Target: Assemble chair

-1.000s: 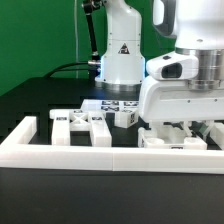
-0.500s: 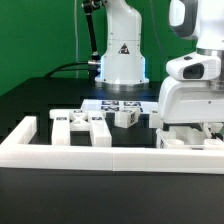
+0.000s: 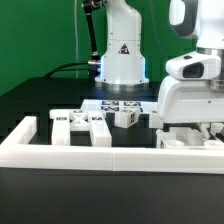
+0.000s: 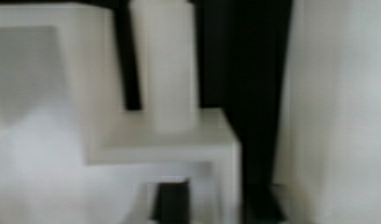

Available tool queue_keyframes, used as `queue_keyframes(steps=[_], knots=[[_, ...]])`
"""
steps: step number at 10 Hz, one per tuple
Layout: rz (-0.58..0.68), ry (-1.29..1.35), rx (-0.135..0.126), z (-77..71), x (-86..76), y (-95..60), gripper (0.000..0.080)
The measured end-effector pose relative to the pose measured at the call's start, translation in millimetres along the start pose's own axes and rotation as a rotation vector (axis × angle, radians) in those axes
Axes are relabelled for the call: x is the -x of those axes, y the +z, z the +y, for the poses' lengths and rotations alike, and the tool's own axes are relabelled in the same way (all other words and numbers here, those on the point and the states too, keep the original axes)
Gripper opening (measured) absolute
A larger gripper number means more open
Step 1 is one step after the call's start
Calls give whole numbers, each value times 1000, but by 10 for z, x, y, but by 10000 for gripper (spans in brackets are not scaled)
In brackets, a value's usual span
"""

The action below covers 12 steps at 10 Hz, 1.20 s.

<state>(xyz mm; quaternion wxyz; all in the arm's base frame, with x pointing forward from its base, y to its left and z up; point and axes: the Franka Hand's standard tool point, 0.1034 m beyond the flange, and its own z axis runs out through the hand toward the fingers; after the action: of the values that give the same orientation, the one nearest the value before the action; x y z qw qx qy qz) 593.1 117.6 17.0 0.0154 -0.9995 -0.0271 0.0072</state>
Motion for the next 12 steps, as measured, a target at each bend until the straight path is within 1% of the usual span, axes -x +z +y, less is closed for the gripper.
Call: queue_keyframes(steps=[1,2,3,4,5,6,7,9,12], knots=[[-1,6,6,55,-10,-40,252],[-1,10,10,87,-20,-80,434],[-6,17,17,150,-17,-92,565],[-8,14,18,169,-25,-162,565],[-4,-5,14,187,-45,-300,632],[5,-27,9,241,-45,-426,645],[8,-50,10,309,4,-498,648],[17,-98,12,388,64,-584,649],[12,-99,11,378,85,-553,649]])
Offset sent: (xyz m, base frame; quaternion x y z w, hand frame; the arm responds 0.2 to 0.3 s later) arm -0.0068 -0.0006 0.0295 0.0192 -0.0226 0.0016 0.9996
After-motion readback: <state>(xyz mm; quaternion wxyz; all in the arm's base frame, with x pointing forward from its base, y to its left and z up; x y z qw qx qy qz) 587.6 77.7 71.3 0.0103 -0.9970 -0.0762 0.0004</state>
